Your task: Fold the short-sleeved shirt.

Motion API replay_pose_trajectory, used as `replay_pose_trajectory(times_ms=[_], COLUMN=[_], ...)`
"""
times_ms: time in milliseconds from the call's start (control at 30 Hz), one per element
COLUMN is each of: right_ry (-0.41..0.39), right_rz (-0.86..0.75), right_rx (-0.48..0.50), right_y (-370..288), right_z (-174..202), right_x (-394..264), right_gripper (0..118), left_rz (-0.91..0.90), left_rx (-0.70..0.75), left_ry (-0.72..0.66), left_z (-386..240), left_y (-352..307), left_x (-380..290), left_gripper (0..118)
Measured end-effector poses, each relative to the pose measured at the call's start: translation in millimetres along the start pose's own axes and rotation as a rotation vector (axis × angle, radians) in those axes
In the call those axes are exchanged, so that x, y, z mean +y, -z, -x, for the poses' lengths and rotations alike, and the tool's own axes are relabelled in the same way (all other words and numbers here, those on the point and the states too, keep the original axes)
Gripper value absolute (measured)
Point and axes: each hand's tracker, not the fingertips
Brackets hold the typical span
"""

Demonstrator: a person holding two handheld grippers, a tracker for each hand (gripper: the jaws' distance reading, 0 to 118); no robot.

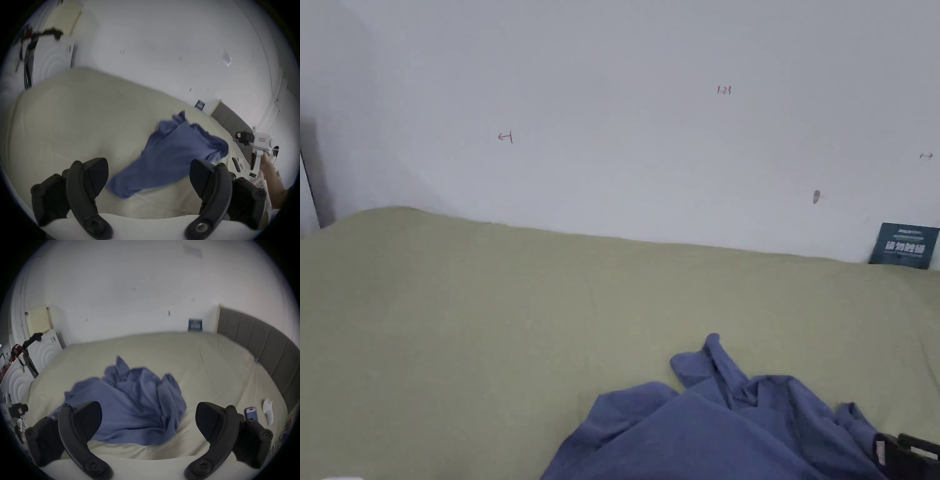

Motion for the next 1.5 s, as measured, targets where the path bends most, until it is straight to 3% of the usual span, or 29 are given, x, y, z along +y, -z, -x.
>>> replay_pose_trajectory(times_ms=[133,300,333,367,400,433,467,500,600,833,867,900,933,967,1000,1033,1233,1367,1433,1500], right_ry=[0.005,0.030,0.031,0.028,0.022,0.009,-0.003,-0.003,0.005,-0.016,-0.016,-0.016,-0.014,-0.008,0.006,0.013,0.049,0.038,0.032,0.021], right_rz=[-0.135,-0.151,-0.126,-0.100,-0.089,-0.054,-0.018,-0.009,0.048,0.029,0.021,0.018,0.018,0.017,0.015,0.016,0.077,0.112,0.120,0.119], right_rx=[-0.046,-0.044,-0.068,-0.074,-0.070,-0.074,-0.079,-0.076,0.001,0.050,0.058,0.065,0.076,0.088,0.106,0.110,0.141,0.129,0.125,0.137], right_y=[-68.2,-120.4,-128.5,-136.7,-142.6,-145.9,-148.5,-152.0,-156.3,-151.8,-148.7,-145.4,-141.1,-137.8,-134.8,-131.7,-113.1,-95.1,-81.5,-60.5], right_z=[29.5,57.3,61.3,65.1,67.9,71.5,75.4,78.0,85.9,95.2,94.3,93.1,91.5,91.0,89.1,87.8,80.6,76.2,74.2,72.7], right_x=[-10.0,-53.1,-64.2,-76.0,-86.9,-98.5,-109.6,-120.3,-139.2,-127.3,-121.6,-116.5,-110.6,-105.4,-102.4,-99.6,-98.2,-99.5,-94.7,-80.8], right_gripper=[116,116,114,103,83,53,9,5,2,1,1,1,1,1,1,1,1,1,1,1], left_rz=[-0.095,-0.146,-0.142,-0.089,-0.038,0.004,0.017,0.009,0.060,0.062,0.050,0.038,0.048,0.073,0.115,0.145,0.288,0.384,0.402,0.367], left_rx=[0.037,0.076,0.084,0.104,0.083,0.084,0.150,0.186,0.103,0.192,0.201,0.218,0.226,0.223,0.227,0.236,0.247,0.198,0.282,0.263], left_ry=[0.159,0.153,0.155,0.165,0.193,0.235,0.279,0.284,0.151,0.145,0.154,0.171,0.167,0.153,0.130,0.122,0.025,0.060,0.130,0.136], left_z=[-52.7,-102.7,-110.5,-114.9,-118.9,-123.1,-128.0,-128.2,-115.8,-96.4,-88.5,-80.7,-71.6,-58.9,-47.8,-34.7,16.1,18.6,11.0,4.9], left_y=[-22.6,-48.3,-55.0,-59.0,-60.4,-61.1,-61.5,-65.6,-70.7,-68.5,-62.1,-54.7,-43.0,-29.5,-15.8,1.6,81.5,112.1,113.1,104.3], left_x=[21.5,-0.2,-12.8,-23.8,-34.1,-47.1,-61.3,-70.6,-92.7,-81.7,-71.6,-61.5,-51.5,-43.4,-39.0,-36.2,-52.2,-69.2,-76.4,-69.6], left_gripper=[105,105,105,102,88,58,0,0,0,0,4,18,43,87,113,118,118,117,106,94])
